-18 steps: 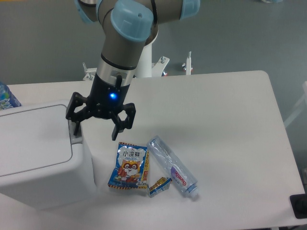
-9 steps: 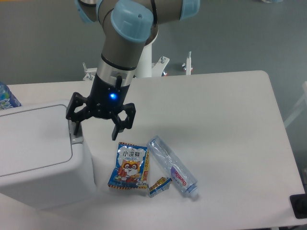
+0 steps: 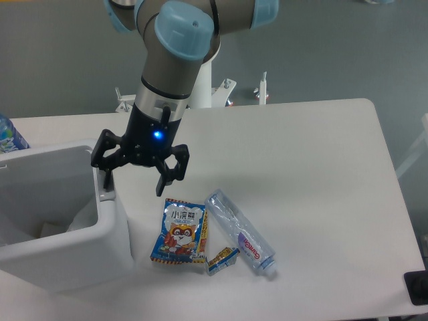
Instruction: Open the trash can
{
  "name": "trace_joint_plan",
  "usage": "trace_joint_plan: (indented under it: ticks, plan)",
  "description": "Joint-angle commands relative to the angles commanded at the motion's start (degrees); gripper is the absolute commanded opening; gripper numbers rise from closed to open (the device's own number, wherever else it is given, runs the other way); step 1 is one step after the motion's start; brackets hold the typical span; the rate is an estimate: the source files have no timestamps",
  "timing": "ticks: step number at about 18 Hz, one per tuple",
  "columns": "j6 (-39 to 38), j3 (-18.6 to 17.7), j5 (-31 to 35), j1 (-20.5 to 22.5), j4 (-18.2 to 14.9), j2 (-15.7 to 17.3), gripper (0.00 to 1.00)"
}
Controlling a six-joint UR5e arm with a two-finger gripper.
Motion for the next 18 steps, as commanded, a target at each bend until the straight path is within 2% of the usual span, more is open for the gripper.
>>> trace_joint_plan:
  ticks: [3, 7, 11, 16, 18]
  plan:
    - [0.1, 3.7, -0.3, 3.7, 2.6, 0.2, 1.00]
    - [1.8, 9.5, 1.3, 4.7, 3.1, -0.6, 1.00]
    - [10.3, 8.4, 9.4, 6.1, 2.3, -0.4, 1.00]
    - [20.2, 7.7, 11.2, 7.7, 1.7, -0.6, 1.00]
    - [25.4, 6.3, 12.2, 8.6, 0.3, -0.5, 1.00]
